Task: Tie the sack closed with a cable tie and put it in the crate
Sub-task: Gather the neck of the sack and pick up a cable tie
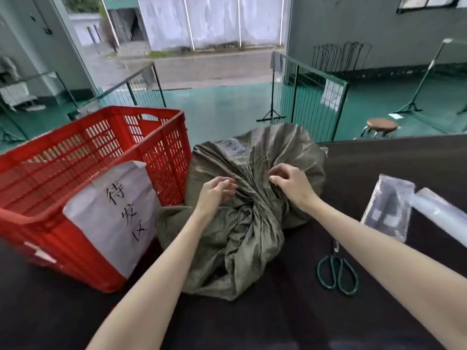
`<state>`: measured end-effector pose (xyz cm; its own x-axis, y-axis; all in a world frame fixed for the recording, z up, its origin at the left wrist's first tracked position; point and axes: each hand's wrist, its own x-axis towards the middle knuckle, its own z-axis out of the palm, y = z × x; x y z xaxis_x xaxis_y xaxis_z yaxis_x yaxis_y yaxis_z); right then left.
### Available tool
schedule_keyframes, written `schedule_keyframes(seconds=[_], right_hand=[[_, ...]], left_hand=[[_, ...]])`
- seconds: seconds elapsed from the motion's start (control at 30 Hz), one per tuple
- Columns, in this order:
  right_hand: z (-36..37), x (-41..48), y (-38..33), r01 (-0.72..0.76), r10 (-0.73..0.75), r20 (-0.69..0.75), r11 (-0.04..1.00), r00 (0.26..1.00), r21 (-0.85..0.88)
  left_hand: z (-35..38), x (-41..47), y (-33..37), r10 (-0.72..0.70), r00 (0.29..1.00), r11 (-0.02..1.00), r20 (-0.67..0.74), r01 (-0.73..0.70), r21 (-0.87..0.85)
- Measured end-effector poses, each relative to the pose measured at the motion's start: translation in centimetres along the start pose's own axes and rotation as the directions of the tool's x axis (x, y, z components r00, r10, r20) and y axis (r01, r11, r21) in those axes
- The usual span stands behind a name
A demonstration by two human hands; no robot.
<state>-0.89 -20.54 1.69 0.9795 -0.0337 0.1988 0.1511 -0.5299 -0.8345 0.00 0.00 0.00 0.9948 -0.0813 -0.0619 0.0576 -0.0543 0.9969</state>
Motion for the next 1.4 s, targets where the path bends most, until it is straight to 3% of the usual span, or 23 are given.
schedule_keyframes(seconds=[0.17, 0.33, 0.43, 0.5, 0.67, 0.8, 0.97, 1.1, 1.27, 1.4], right_hand=[[2.3, -3.1, 2.2, 0.010, -0.014, -0.201, 1.000, 0.980, -0.022], [4.4, -5.1, 4.5, -0.194, 0.224, -0.255, 0.971, 0.941, 0.139], [4.9, -5.6, 5.6, -0.338, 0.413, -0.151, 0.867, 0.898, 0.367], [4.6, -6.0, 5.5, -0.378, 0.456, -0.063, 0.801, 0.888, 0.465], [2.6, -7.2, 4.1, -0.305, 0.364, -0.014, 0.801, 0.931, 0.514], [0.8, -7.7, 2.7, -0.234, 0.277, -0.026, 0.854, 0.960, 0.464], [-1.7, -8.4, 2.8, -0.271, 0.303, -0.003, 0.857, 0.953, 0.438], [-4.1, -8.9, 2.6, -0.319, 0.349, 0.062, 0.752, 0.935, 0.576], [-5.3, -10.3, 2.7, -0.345, 0.294, 0.182, 0.762, 0.938, 0.548], [-4.8, -12.1, 4.1, -0.399, 0.302, 0.267, 0.772, 0.915, 0.494]], left_hand=[[0.9, -1.8, -2.7, 0.058, 0.993, 0.979, -0.098, -0.038, 0.199], [2.5, -2.9, -5.1, 0.037, 0.998, 0.929, -0.043, -0.019, 0.369], [3.7, -3.5, -5.9, -0.082, 0.995, 0.958, 0.064, 0.061, 0.280], [4.3, -3.4, -6.8, -0.149, 0.983, 0.970, 0.104, 0.125, 0.209], [5.3, -3.1, -5.9, -0.276, 0.935, 0.954, 0.222, 0.295, -0.057], [6.1, -3.5, -4.4, -0.317, 0.885, 0.859, 0.341, 0.420, -0.291], [6.1, -3.4, -3.8, -0.332, 0.930, 0.890, 0.157, 0.364, -0.274], [5.1, -2.9, -4.3, -0.313, 0.942, 0.919, 0.122, 0.333, -0.212], [4.1, -4.1, -5.2, -0.238, 0.963, 0.953, 0.128, 0.257, -0.163], [2.2, -6.1, -7.0, -0.393, 0.901, 0.879, 0.183, 0.426, -0.213]])
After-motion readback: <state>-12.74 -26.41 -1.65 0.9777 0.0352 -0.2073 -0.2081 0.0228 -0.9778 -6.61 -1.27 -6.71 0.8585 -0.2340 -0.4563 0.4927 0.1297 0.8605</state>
